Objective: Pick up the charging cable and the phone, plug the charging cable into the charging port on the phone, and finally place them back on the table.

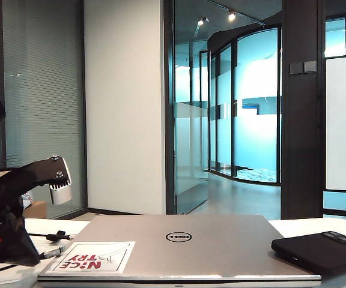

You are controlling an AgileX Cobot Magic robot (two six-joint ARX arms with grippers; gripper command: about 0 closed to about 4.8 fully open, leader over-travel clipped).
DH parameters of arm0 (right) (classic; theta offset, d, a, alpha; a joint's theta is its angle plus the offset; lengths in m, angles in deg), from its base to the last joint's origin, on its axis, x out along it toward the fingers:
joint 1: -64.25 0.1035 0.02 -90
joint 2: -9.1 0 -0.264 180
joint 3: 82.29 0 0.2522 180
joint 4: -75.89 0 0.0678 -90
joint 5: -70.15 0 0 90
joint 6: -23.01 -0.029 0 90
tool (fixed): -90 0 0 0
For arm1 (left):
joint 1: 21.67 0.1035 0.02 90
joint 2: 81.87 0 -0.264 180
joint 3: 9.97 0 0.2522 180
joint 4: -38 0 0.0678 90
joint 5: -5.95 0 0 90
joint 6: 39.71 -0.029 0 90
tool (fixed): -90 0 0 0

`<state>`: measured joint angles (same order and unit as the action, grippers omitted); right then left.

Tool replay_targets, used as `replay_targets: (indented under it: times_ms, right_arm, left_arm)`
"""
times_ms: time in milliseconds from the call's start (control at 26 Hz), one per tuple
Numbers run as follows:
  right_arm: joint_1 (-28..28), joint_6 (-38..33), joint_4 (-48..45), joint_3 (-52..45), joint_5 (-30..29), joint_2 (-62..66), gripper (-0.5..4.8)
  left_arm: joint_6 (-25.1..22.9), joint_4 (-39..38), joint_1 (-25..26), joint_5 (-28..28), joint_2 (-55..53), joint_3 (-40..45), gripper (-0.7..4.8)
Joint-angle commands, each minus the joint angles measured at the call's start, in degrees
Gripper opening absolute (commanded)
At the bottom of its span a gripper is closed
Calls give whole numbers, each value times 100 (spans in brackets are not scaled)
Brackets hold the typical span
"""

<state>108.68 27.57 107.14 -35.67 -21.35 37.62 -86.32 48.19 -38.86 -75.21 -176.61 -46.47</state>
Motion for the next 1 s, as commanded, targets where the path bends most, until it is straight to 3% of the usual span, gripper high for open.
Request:
replay_targets:
  times_ms: [38, 231, 346, 654, 693, 770, 923, 1000]
  right_arm:
    - [2, 20, -103, 26, 33, -11, -6]
    - [0, 17, -103, 26, 33, -11, -6]
    - [-2, 17, -107, 26, 44, -11, -6]
    - [-2, -50, -120, 26, 341, -9, -6]
    - [-2, -66, -114, 26, 553, -9, -6]
    - [-11, -267, -98, 26, 857, -9, -6]
    - [-155, -527, -79, 24, 916, -4, -6]
    - [-437, -977, -22, 24, 909, 72, -6]
  left_arm:
    - [15, 4, -7, 42, 7, -11, -6]
    - [448, -90, -7, 42, 114, -70, -6]
    - [730, -533, -7, 42, 348, -258, -6]
    - [2721, -1294, -7, 42, 1143, -761, -6]
    - [3314, -1362, -7, 42, 1375, -841, -6]
    - [3915, -1609, -7, 42, 1709, -975, -6]
    - [4389, -2103, -7, 42, 2098, -1176, -6]
    - [4581, -2518, -7, 42, 2463, -1342, -6]
